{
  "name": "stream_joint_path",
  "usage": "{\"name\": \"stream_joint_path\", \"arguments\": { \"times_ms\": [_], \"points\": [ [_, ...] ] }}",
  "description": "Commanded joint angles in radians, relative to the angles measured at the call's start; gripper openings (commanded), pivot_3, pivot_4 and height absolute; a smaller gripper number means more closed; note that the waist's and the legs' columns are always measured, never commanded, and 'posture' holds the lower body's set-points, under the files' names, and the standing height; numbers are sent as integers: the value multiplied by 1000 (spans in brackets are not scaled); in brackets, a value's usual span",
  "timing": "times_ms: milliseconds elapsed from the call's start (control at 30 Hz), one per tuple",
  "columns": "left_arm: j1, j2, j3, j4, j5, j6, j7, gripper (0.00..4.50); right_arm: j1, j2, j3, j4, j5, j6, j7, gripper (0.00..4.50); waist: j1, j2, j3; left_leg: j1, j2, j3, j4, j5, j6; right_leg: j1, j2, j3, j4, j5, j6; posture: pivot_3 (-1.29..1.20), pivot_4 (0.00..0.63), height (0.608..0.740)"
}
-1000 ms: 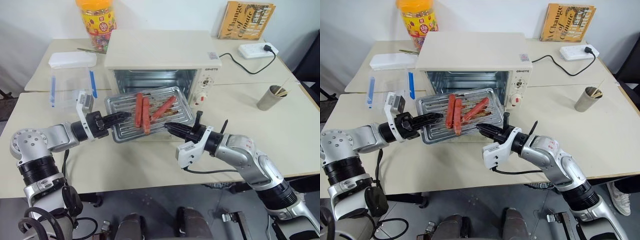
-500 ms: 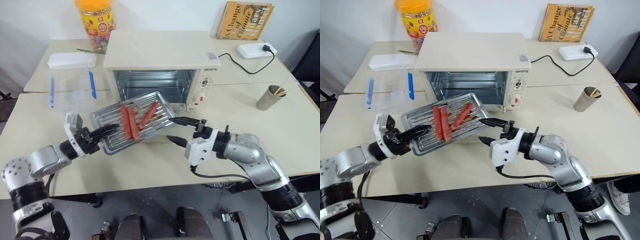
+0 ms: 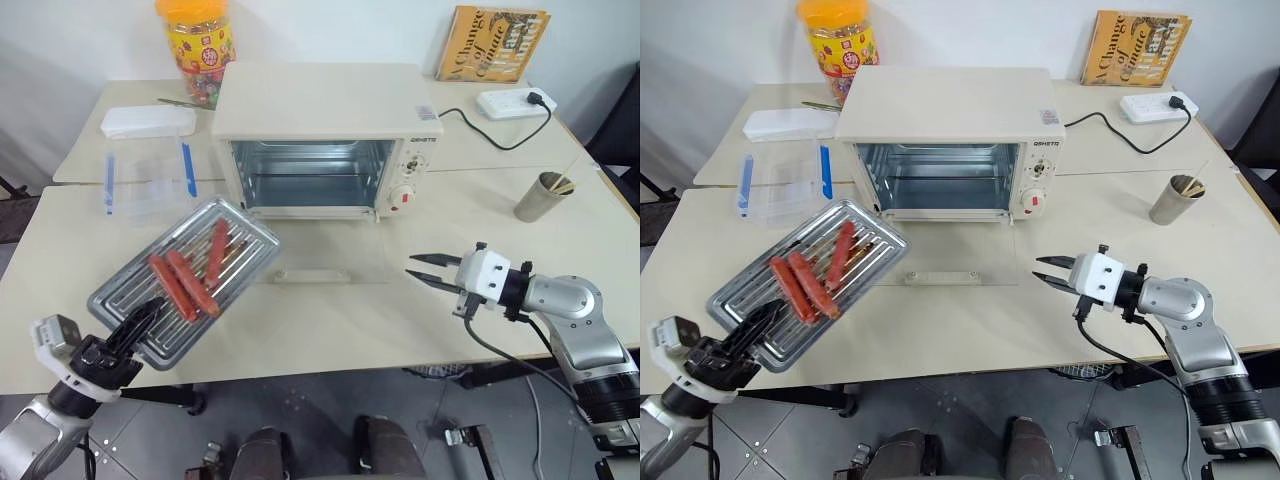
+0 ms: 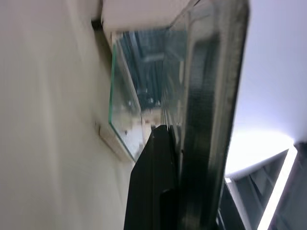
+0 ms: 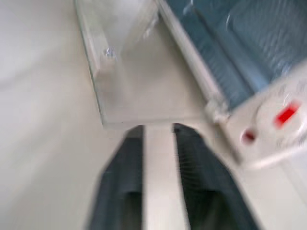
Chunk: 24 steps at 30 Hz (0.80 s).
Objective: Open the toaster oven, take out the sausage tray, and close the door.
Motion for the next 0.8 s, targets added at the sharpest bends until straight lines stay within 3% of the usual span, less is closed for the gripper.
{"name": "stream_joint_path", "arguments": {
  "times_ms": [33,100,267,567,800],
  "points": [
    [17,-78,50,-93,-37,-92,-6,0,-21,18,-21,42,69,107,61,12,1,0,0,0,0,0,0,0,0,0,0,0,0,0,0,0,150,740],
    [13,-174,82,-139,-37,-177,49,0,-55,40,-7,113,76,216,75,12,-2,0,0,0,0,0,1,0,0,0,0,0,0,0,0,0,150,740],
    [-35,-315,142,-192,-37,-332,199,0,-177,135,31,284,15,219,100,12,-2,0,0,0,1,1,2,-1,1,0,1,0,0,0,0,0,150,740],
    [-113,-365,147,-206,-37,-352,287,0,-269,241,6,370,58,213,234,12,19,0,0,-1,0,1,5,-3,2,0,1,0,0,0,0,0,150,740],
    [-132,-365,159,-208,-37,-332,274,0,-273,287,-125,162,257,368,203,12,21,0,0,-2,0,1,5,-3,1,0,1,0,0,0,0,0,150,740]
  ]
}}
